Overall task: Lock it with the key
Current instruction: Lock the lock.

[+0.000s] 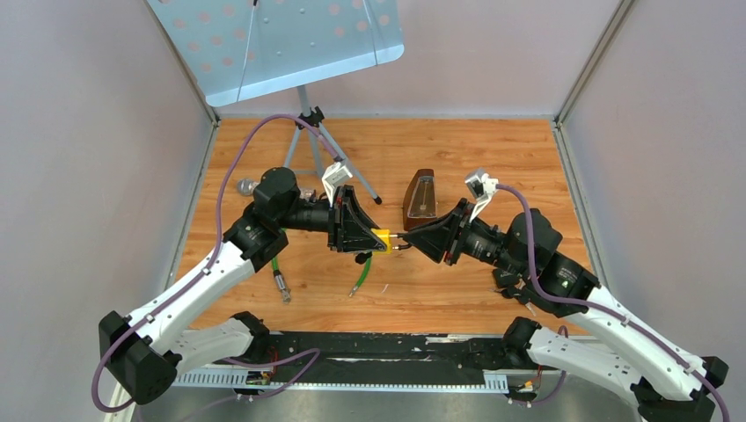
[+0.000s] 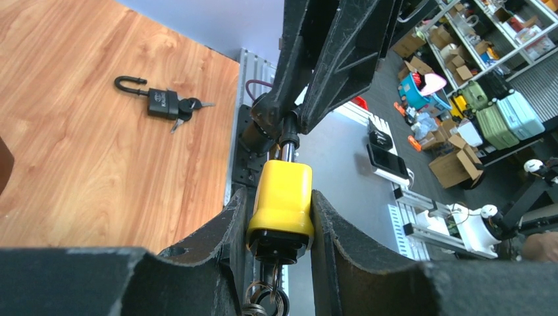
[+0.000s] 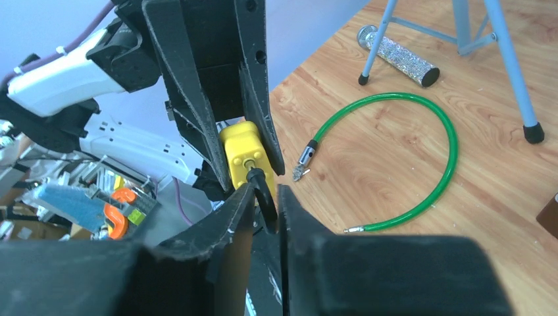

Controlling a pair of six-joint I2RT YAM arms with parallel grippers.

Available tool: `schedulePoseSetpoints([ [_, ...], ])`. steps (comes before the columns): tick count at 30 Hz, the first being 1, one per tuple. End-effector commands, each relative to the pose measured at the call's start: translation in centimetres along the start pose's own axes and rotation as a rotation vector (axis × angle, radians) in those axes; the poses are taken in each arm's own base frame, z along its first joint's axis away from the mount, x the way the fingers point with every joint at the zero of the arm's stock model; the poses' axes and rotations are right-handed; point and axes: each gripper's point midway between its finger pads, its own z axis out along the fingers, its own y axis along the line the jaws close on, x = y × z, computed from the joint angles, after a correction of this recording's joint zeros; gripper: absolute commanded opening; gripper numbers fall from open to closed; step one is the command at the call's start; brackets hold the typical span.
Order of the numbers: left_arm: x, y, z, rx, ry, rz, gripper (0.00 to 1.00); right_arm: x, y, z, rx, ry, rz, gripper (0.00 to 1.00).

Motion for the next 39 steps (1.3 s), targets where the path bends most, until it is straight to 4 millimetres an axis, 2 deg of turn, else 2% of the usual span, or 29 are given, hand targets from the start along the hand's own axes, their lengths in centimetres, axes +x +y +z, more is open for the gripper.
schedulePoseSetpoints([
  [1,-2.1,-2.8,-0.5,0.066,-0.033,0.124,0.0,-0.2,0.9,0.5,-0.045,0.028,-0.018,0.15],
  [2,-2.1,-2.8,-0.4,0.065,-0.032,0.121,0.0,0.1,1.1,0.7,-0.058,0.044,-0.017,0.14],
  [3,-2.2,-2.7,-0.4,0.064,-0.034,0.12,0.0,0.3,1.1,0.8,-0.064,0.056,-0.016,0.17],
  [5,-2.2,-2.7,-0.4,0.06,-0.036,0.116,0.0,0.5,0.8,1.1,-0.052,0.063,-0.008,0.29],
  [8,-2.2,-2.6,-0.4,0.051,-0.041,0.11,0.0,0.4,0.7,0.9,-0.043,0.049,-0.001,0.4],
  [10,-2.1,-2.4,-0.5,0.041,-0.035,0.104,0.0,0.3,0.8,0.5,-0.051,0.034,-0.008,0.41],
  [16,-1.8,-2.5,-0.8,0.022,-0.028,0.109,0.0,1.1,1.2,-0.1,-0.092,0.05,-0.031,0.36],
  [22,-1.9,-2.7,-0.8,0.027,-0.028,0.108,0.0,2.9,1.6,0.0,-0.153,0.114,-0.048,0.21],
  [27,-1.8,-2.6,-0.8,0.028,-0.027,0.107,0.0,2.9,1.6,0.5,-0.157,0.121,-0.044,0.0],
  [39,-0.6,-1.8,-0.2,0.062,-0.021,0.03,0.0,2.9,1.7,2.7,-0.184,0.124,-0.028,0.0],
])
